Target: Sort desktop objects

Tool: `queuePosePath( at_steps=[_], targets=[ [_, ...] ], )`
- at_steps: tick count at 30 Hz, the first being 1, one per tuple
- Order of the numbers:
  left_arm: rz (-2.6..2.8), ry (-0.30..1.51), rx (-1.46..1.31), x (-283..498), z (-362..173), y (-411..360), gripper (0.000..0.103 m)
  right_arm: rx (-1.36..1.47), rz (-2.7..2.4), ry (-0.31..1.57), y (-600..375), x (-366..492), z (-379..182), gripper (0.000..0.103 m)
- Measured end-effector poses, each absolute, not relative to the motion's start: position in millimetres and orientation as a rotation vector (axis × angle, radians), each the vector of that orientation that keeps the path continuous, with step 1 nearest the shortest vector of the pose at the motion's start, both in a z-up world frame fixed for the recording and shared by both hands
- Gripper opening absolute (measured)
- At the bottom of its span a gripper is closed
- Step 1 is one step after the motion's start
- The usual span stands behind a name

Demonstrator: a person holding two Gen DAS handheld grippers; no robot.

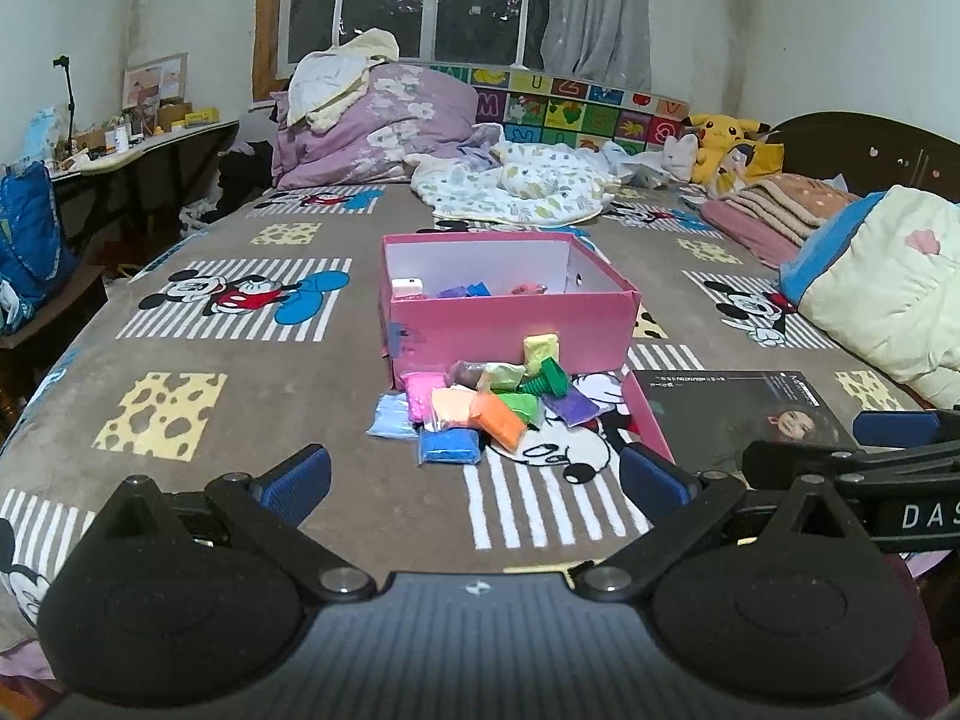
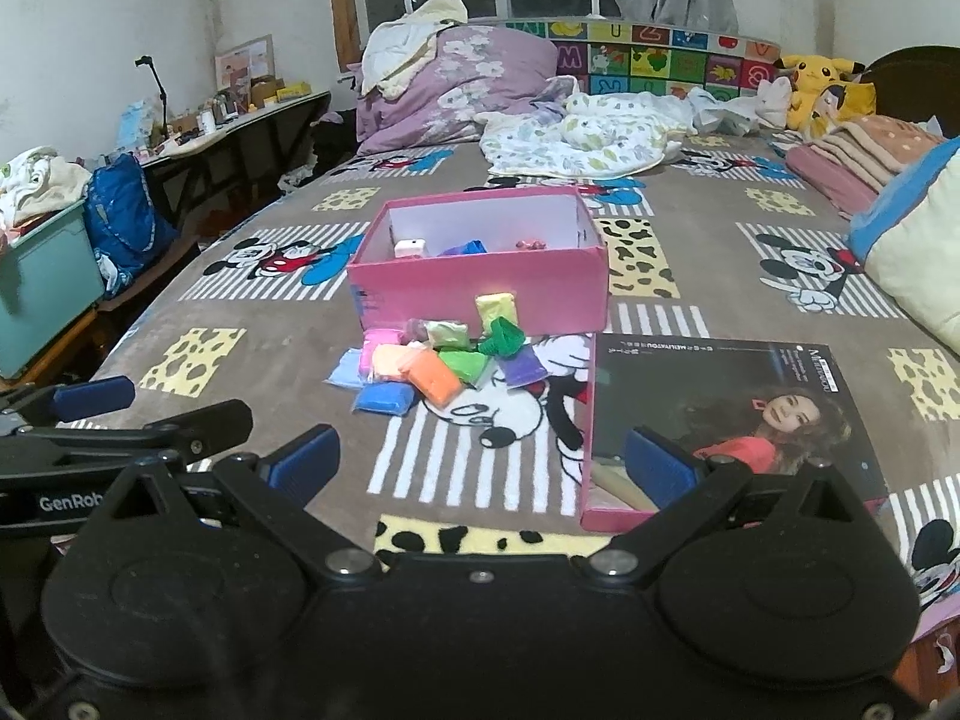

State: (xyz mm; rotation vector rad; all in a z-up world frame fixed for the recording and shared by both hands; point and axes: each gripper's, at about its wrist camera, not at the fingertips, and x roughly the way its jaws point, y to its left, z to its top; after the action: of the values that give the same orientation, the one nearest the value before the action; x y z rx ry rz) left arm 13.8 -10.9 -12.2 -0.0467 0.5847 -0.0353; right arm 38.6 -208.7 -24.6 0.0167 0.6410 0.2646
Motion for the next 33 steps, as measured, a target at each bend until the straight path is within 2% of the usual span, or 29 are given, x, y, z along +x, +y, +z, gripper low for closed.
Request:
queuePosePath(
  at_steps=[33],
  targets=[
    [-0.039, 0.593, -0.041, 14.0, -14.4, -15.2, 0.103, -0.001, 0.247, 0.646, -210.6, 39.6, -26.0, 0.103]
  ],
)
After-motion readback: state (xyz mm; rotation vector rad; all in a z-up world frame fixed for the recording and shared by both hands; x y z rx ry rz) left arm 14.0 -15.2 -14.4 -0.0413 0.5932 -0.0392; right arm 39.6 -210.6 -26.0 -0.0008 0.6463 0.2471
